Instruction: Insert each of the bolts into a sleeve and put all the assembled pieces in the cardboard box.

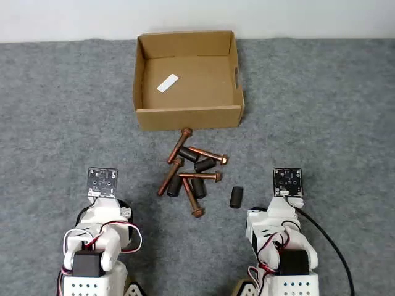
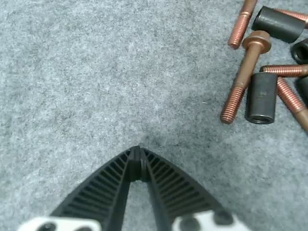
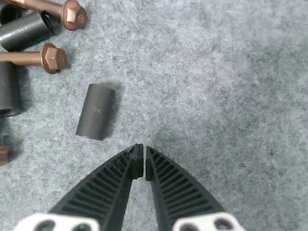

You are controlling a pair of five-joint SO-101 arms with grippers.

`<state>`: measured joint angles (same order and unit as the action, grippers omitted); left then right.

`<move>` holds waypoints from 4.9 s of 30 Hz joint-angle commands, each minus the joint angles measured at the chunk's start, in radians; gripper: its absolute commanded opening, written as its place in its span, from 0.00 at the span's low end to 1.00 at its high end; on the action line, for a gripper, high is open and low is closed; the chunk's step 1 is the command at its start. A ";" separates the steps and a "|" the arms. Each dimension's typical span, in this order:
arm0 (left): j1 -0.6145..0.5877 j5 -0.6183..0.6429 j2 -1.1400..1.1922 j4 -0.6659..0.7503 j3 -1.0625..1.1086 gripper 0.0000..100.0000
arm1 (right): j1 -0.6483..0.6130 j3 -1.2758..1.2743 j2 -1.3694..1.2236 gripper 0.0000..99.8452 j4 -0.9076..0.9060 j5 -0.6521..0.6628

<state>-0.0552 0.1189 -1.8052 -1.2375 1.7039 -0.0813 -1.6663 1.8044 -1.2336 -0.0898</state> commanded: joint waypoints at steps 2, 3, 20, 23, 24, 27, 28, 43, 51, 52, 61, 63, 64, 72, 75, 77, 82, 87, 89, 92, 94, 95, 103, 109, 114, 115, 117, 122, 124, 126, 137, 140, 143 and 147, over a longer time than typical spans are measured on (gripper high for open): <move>-0.009 -0.006 -0.002 -0.003 -0.019 0.00 | 0.010 -0.017 0.005 0.01 0.008 -0.005; -0.009 -0.006 -0.002 -0.003 -0.019 0.00 | 0.010 -0.017 0.005 0.01 0.008 -0.005; -0.009 -0.006 -0.002 -0.003 -0.019 0.00 | -0.085 -0.017 0.007 0.01 -0.010 -0.005; -0.009 -0.006 -0.002 -0.003 -0.019 0.00 | -0.087 -0.003 0.008 0.01 -0.025 -0.003; -0.009 -0.006 -0.002 -0.003 -0.019 0.00 | -0.062 0.021 0.008 0.01 -0.027 -0.003; -0.009 -0.006 -0.002 -0.003 -0.019 0.00 | 0.012 0.147 0.008 0.01 0.007 -0.008; -0.009 -0.006 -0.002 -0.003 -0.019 0.00 | 0.013 0.186 0.007 0.01 0.036 -0.003; -0.009 -0.006 -0.002 -0.003 -0.019 0.00 | -0.090 0.922 -0.605 0.01 -0.142 0.098; -0.009 -0.006 -0.002 -0.003 -0.019 0.00 | -0.116 1.330 -1.268 0.01 -0.526 0.256; -0.009 -0.006 -0.002 -0.003 -0.019 0.00 | -0.119 1.363 -1.339 0.01 -0.552 0.253; -0.009 -0.006 -0.002 -0.003 -0.019 0.00 | -0.150 1.401 -1.659 0.06 -0.501 0.138; -0.009 -0.006 -0.002 -0.003 -0.019 0.00 | -0.165 1.401 -1.670 0.13 -0.486 0.101; -0.009 -0.006 -0.002 -0.003 -0.019 0.00 | -0.177 1.401 -1.673 0.16 -0.481 0.080; -0.009 -0.006 -0.002 -0.003 -0.019 0.00 | -0.363 1.396 -1.682 0.28 -0.467 0.044; -0.009 -0.006 -0.002 -0.003 -0.019 0.00 | -0.378 1.396 -1.712 0.28 -0.397 0.043; -0.009 -0.006 -0.002 -0.003 -0.019 0.00 | -0.363 1.396 -1.750 0.28 -0.354 0.044; -0.009 -0.006 -0.002 -0.003 -0.019 0.00 | -0.346 1.401 -1.873 0.28 -0.306 0.006; -0.009 -0.006 -0.002 -0.003 -0.019 0.00 | -0.346 1.402 -1.960 0.28 -0.223 -0.046; -0.009 -0.006 -0.002 -0.003 -0.019 0.00 | -0.343 1.402 -1.982 0.28 -0.191 -0.046; -0.009 -0.006 -0.002 -0.003 -0.019 0.00 | -0.343 1.402 -2.005 0.28 -0.159 -0.048; -0.009 -0.006 -0.002 -0.003 -0.019 0.00 | -0.335 1.402 -2.020 0.28 -0.136 -0.048; -0.009 -0.006 -0.002 -0.003 -0.019 0.00 | -0.325 1.402 -2.028 0.28 -0.124 -0.048; -0.009 -0.006 -0.002 -0.003 -0.019 0.00 | -0.283 1.402 -2.109 0.22 -0.073 -0.048; -0.009 -0.006 -0.002 -0.003 -0.019 0.00 | -0.280 1.404 -2.118 0.09 -0.059 -0.041; -0.009 -0.006 -0.002 -0.003 -0.019 0.00 | -0.280 1.404 -2.117 0.07 -0.073 -0.038; -0.009 -0.006 -0.002 -0.003 -0.019 0.00 | -0.280 1.405 -2.115 0.05 -0.084 -0.038; -0.009 -0.006 -0.002 -0.003 -0.019 0.00 | -0.280 1.410 -2.095 0.02 -0.107 -0.015; -0.009 -0.006 -0.002 -0.003 -0.019 0.00 | -0.280 1.415 -1.963 0.01 -0.165 0.003; -0.009 -0.006 -0.002 -0.003 -0.019 0.00 | -0.280 1.415 -1.899 0.01 -0.188 0.005; -0.009 -0.006 -0.002 -0.003 -0.019 0.00 | -0.280 1.415 -1.836 0.01 -0.219 0.008; -0.009 -0.006 -0.002 -0.003 -0.019 0.00 | -0.278 1.432 -1.524 0.01 -0.440 0.083; -0.009 -0.006 -0.002 -0.003 -0.019 0.00 | -0.245 1.464 -1.438 0.01 -0.487 0.081; -0.009 -0.006 -0.002 -0.003 -0.019 0.00 | -0.166 1.481 -1.368 0.01 -0.501 0.081; -0.003 -0.005 -0.002 0.000 -0.019 0.00 | -0.081 1.481 -1.300 0.01 -0.507 0.084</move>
<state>-0.0552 0.1189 -1.8052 -1.2375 1.7039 -0.2117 -0.2394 0.4296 -1.7246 -0.0146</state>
